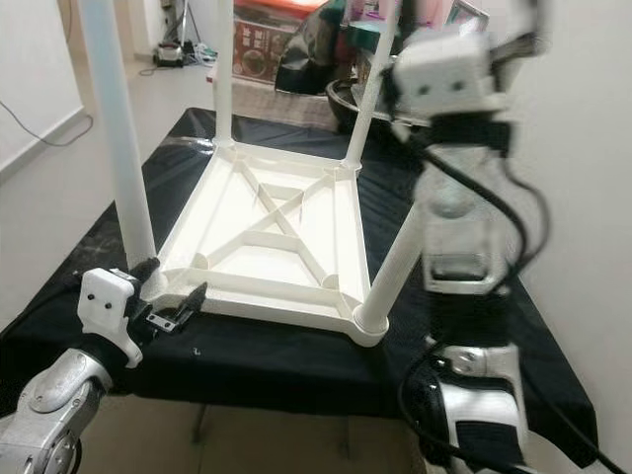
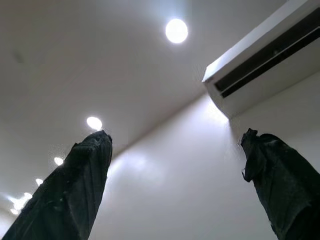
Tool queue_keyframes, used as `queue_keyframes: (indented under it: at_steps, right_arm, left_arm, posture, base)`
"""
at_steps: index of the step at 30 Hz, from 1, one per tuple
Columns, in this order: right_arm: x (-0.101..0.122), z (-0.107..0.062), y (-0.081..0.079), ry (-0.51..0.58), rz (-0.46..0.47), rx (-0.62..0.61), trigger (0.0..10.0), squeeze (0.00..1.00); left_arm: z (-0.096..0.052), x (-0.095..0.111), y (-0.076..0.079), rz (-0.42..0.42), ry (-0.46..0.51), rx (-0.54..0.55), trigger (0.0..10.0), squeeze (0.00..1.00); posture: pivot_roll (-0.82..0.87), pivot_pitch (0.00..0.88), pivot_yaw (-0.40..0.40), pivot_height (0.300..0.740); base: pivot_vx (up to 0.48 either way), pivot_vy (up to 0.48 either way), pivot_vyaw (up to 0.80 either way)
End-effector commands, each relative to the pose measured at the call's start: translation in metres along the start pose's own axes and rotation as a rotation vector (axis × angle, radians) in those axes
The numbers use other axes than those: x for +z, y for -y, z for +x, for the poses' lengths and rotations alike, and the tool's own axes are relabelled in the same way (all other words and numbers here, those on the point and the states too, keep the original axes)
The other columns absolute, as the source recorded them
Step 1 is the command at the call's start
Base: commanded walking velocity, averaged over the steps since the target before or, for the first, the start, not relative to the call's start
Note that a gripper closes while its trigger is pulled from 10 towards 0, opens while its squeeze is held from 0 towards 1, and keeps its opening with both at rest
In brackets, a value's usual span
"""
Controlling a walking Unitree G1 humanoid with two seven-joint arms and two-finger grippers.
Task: Building children table
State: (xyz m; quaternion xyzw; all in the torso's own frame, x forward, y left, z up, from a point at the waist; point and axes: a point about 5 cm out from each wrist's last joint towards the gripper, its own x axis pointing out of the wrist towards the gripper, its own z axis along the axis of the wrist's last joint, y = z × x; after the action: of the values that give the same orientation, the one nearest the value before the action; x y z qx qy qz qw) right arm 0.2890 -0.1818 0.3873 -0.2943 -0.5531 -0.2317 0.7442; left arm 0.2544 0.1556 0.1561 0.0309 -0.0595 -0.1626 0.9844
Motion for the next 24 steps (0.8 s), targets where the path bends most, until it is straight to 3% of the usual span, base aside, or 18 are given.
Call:
queue_keyframes:
  at_steps: [1,5,6,7,10,17,18,19,21,22,24]
  right_arm:
    - [-0.003,-0.003,0.006,-0.015,-0.050,-0.032,10.0,0.80]
    - [-0.004,-0.006,0.010,-0.043,-0.073,-0.060,10.0,0.76]
    - [-0.008,-0.010,0.010,-0.100,-0.047,-0.049,10.0,0.65]
    - [-0.016,-0.016,0.007,-0.187,0.004,-0.024,10.0,0.62]
    - [-0.024,-0.024,0.003,-0.301,0.075,0.004,10.0,0.62]
    - [-0.037,-0.032,0.005,-0.444,0.124,0.010,10.0,0.62]
    - [-0.043,-0.035,0.006,-0.509,0.159,0.017,10.0,0.59]
    - [-0.047,-0.036,0.007,-0.548,0.181,0.035,10.0,0.27]
    - [-0.050,-0.036,0.009,-0.573,0.192,0.047,10.0,0.27]
    - [-0.051,-0.036,0.010,-0.585,0.201,0.057,10.0,0.01]
    - [-0.055,-0.036,0.012,-0.618,0.223,0.073,10.0,0.00]
  left_arm:
    - [-0.001,-0.005,0.002,-0.017,-0.015,0.000,10.0,0.00]
    - [-0.002,-0.006,0.001,-0.017,-0.018,0.000,10.0,0.00]
    - [-0.002,-0.006,0.001,-0.017,-0.019,-0.002,10.0,0.00]
    - [-0.001,-0.006,0.001,-0.016,-0.019,-0.004,10.0,0.00]
    - [0.000,-0.006,0.002,-0.017,-0.020,-0.008,10.0,0.00]
    - [0.000,-0.007,0.002,-0.019,-0.024,-0.013,10.0,0.00]
    - [0.000,-0.008,0.003,-0.020,-0.024,-0.014,10.0,0.00]
    - [0.000,-0.008,0.003,-0.021,-0.024,-0.015,10.0,0.00]
    - [0.001,-0.008,0.003,-0.022,-0.024,-0.016,10.0,0.00]
    - [0.001,-0.008,0.003,-0.023,-0.024,-0.016,10.0,0.00]
    - [0.001,-0.008,0.004,-0.025,-0.023,-0.016,10.0,0.00]
  posture:
    - [0.08,0.000,-0.135,0.740]
    - [0.08,0.000,-0.134,0.740]
    - [0.07,0.000,-0.132,0.740]
    - [0.07,0.000,-0.130,0.740]
    - [0.07,0.000,-0.130,0.740]
    - [0.05,0.000,-0.121,0.740]
    - [0.05,0.000,-0.120,0.740]
    - [0.05,0.000,-0.121,0.740]
    - [0.05,0.000,-0.121,0.740]
    - [0.05,0.000,-0.121,0.740]
    - [0.03,0.000,-0.121,0.740]
  base:
    - [0.000,0.000,0.00]
    - [0.000,0.000,0.00]
    - [0.000,0.000,0.00]
    - [0.000,0.000,0.00]
    - [0.000,0.000,0.00]
    - [0.000,0.000,0.00]
    - [0.000,0.000,0.00]
    - [0.000,0.000,0.00]
    - [0.000,0.000,0.00]
    - [0.000,0.000,0.00]
    - [0.000,0.000,0.00]
